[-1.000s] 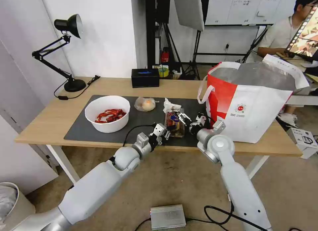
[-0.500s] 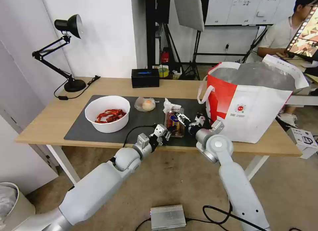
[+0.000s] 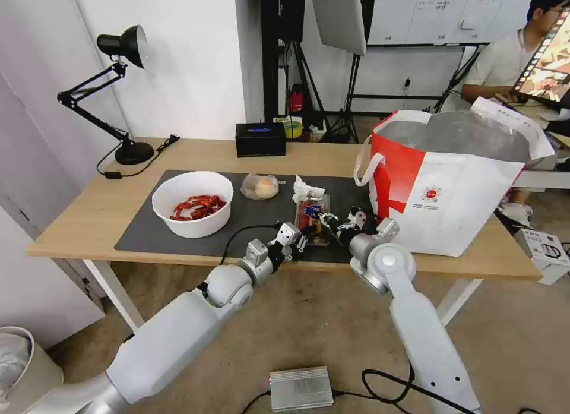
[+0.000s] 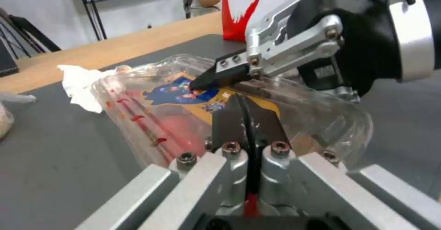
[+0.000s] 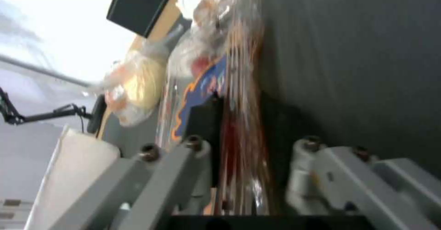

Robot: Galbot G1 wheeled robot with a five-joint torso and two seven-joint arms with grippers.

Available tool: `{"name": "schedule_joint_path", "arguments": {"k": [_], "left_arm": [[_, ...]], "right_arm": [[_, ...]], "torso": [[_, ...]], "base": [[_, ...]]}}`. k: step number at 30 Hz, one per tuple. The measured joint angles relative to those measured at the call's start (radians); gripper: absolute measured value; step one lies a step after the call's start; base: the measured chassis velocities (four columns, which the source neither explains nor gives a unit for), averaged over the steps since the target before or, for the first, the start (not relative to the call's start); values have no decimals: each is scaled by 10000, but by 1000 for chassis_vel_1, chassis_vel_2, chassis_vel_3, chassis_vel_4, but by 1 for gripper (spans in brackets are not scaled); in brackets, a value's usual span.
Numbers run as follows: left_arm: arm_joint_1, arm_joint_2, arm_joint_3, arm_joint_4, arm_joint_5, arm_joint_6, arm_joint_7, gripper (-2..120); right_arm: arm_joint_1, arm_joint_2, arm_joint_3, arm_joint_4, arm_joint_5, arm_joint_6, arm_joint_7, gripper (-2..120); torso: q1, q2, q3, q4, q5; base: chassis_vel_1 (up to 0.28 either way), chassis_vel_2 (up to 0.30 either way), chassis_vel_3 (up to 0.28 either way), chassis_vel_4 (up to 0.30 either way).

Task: Pick up the trash from the table and place it into the takeout bag.

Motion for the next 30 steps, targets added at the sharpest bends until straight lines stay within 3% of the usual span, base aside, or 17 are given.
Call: {"name": "schedule_joint_path", "arguments": {"k": [3, 8, 18, 19, 27, 30], "left_arm": [[0, -3, -13, -31, -4, -9, -25, 0], [-6, -2, -122, -85, -97, -146, -54, 2], [157, 333, -735, -588, -442, -403, -307, 44], [157, 333, -735, -588, -442, -403, -307, 44], [1307, 784, -1854, -1151, -86, -396, -559, 71], [2161, 996, -2727, -1653, -46, -366, -585, 86]], "right_arm": [[15, 10, -1, -1, -5, 27, -15, 3], [23, 39, -6, -8, -40, 44, -23, 0], [-52, 136, -124, 22, -317, 366, -86, 0], [-52, 136, -124, 22, -317, 366, -86, 0], [-70, 150, -229, 246, -433, 472, -171, 0], [-113, 115, -331, 529, -501, 480, -182, 0]], "torso": [[1, 0, 0, 0, 0], [0, 0, 0, -1, 0], [1, 0, 0, -2, 0], [1, 0, 0, -2, 0], [1, 0, 0, 2, -2], [1, 0, -1, 3, -1]], "base": [[0, 0, 0, 0], [0, 0, 0, 0], [0, 0, 0, 0], [0, 0, 0, 0], [0, 0, 0, 0], [0, 0, 0, 0]]}}
